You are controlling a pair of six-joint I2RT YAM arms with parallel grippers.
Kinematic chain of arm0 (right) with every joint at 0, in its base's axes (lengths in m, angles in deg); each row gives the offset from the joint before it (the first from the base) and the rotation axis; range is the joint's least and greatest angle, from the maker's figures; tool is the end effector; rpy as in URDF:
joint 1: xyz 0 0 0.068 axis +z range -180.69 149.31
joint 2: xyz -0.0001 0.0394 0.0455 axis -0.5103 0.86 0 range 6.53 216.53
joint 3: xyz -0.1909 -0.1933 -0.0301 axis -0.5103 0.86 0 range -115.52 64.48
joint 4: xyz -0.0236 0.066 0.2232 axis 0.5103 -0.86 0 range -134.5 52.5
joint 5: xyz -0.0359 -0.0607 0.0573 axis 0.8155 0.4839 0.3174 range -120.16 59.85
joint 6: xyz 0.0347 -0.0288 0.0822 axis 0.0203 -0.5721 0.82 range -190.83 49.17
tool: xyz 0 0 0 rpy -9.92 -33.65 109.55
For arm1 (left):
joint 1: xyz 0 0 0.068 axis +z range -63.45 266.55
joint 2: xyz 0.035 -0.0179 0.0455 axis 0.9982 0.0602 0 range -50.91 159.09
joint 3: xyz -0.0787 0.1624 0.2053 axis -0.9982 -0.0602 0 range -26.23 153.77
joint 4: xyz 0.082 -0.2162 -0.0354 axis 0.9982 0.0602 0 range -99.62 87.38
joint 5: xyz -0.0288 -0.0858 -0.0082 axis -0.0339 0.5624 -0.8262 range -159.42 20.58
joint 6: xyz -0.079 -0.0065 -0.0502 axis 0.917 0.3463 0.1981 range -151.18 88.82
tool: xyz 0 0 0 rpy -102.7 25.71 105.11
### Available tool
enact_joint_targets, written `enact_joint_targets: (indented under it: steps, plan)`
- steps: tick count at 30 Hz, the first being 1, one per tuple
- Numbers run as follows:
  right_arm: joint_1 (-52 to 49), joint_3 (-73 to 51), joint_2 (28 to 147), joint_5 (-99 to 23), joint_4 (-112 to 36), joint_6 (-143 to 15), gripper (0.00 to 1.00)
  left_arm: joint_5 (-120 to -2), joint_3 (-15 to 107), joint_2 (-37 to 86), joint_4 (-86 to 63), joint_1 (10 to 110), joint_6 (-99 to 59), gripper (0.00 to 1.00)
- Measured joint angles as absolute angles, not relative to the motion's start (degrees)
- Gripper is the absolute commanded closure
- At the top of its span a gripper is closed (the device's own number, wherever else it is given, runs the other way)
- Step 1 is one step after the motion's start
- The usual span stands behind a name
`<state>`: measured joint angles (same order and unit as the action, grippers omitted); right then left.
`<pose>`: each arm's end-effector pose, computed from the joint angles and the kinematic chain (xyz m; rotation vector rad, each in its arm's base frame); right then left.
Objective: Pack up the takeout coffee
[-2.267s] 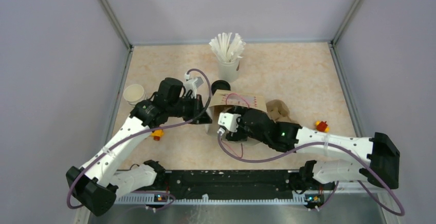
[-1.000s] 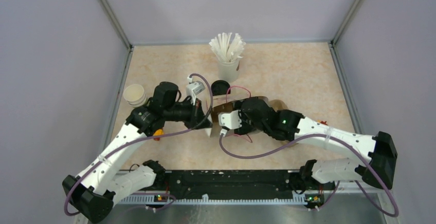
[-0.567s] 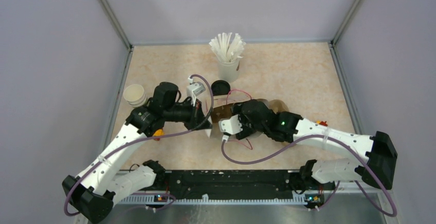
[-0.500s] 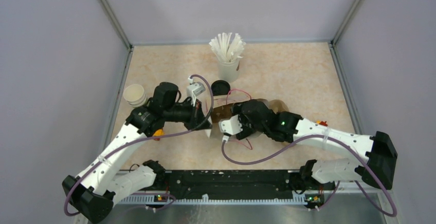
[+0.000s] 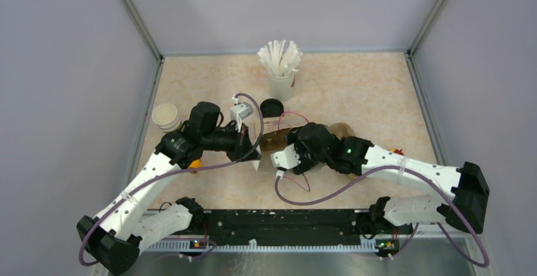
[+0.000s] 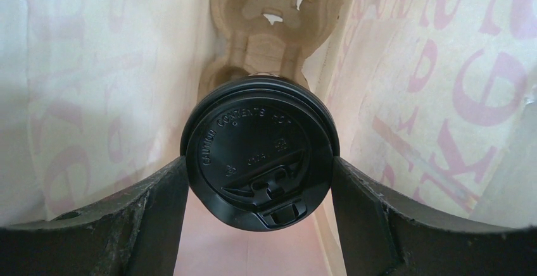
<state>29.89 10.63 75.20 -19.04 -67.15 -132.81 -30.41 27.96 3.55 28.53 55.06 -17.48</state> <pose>0.1416 0.2179 0.2528 -2.0054 1.2080 -0.2397 0.1353 -0.1454 0.3009 0.7430 2.2067 -1.1766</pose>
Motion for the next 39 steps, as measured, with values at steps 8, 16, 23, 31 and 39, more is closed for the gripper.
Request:
enact_joint_targets:
  steps: [8, 16, 23, 31, 39]
  plan:
    - [29.9, 10.1, 75.5, -22.8, -65.8, -131.8, 0.35, -30.3, 27.9, 3.5, 28.5, 55.1, -17.5, 1.00]
    - [29.9, 12.0, 76.2, -23.5, -61.9, -131.9, 0.35, -30.3, 27.7, 3.6, 28.6, 55.1, -18.1, 1.00]
    - [29.9, 13.2, 76.9, -21.1, -59.7, -132.3, 0.35, -30.9, 27.7, 3.9, 28.5, 55.1, -18.1, 1.00]
    - [29.9, 12.2, 76.8, -20.7, -62.0, -132.8, 0.35, -31.1, 27.7, 4.0, 28.6, 55.1, -18.1, 1.00]
    - [29.9, 11.1, 75.2, -20.3, -65.9, -133.7, 0.35, -31.2, 27.6, 4.0, 28.6, 55.1, -18.6, 1.00]
